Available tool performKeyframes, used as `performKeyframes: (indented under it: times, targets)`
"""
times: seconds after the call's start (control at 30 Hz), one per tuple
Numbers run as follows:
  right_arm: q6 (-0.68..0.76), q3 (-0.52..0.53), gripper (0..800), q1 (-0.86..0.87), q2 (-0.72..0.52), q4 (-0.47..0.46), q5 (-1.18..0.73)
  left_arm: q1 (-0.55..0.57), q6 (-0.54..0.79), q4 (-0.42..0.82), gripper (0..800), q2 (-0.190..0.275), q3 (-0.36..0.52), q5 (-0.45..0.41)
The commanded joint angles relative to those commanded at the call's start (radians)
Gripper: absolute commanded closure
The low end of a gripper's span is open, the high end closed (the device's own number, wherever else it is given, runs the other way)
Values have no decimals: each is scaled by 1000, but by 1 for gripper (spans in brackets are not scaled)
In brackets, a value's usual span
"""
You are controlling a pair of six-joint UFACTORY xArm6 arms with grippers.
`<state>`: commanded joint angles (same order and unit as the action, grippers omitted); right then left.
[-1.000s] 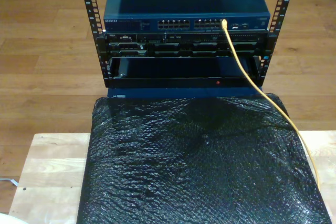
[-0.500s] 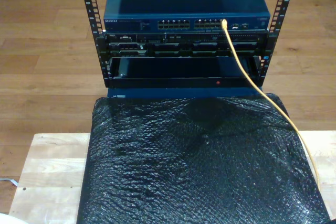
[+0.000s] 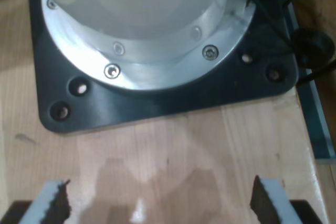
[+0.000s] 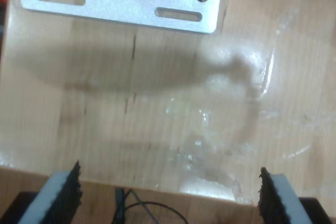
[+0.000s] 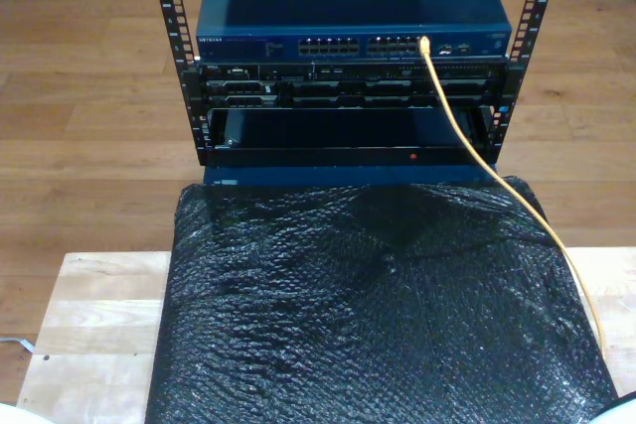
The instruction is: Grab the cable and plug it in
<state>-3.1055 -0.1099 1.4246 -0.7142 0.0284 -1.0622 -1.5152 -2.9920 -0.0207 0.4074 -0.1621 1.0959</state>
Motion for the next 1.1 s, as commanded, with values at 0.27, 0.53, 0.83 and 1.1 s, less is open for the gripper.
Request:
performKeyframes:
  times: [0.27, 0.53, 0.83, 1.1]
  targets:
    - [-38, 40, 2, 8, 51, 0, 72, 0, 0, 0, 0, 0, 0, 0]
    - [-37, 60, 2, 14, 97, 3, 109, 0, 0, 0, 0, 0, 0, 0]
    - [-35, 75, 2, 26, 91, 5, 146, 0, 0, 0, 0, 0, 0, 0]
    - [-35, 80, 2, 26, 89, 5, 149, 2, 0, 0, 0, 0, 0, 0]
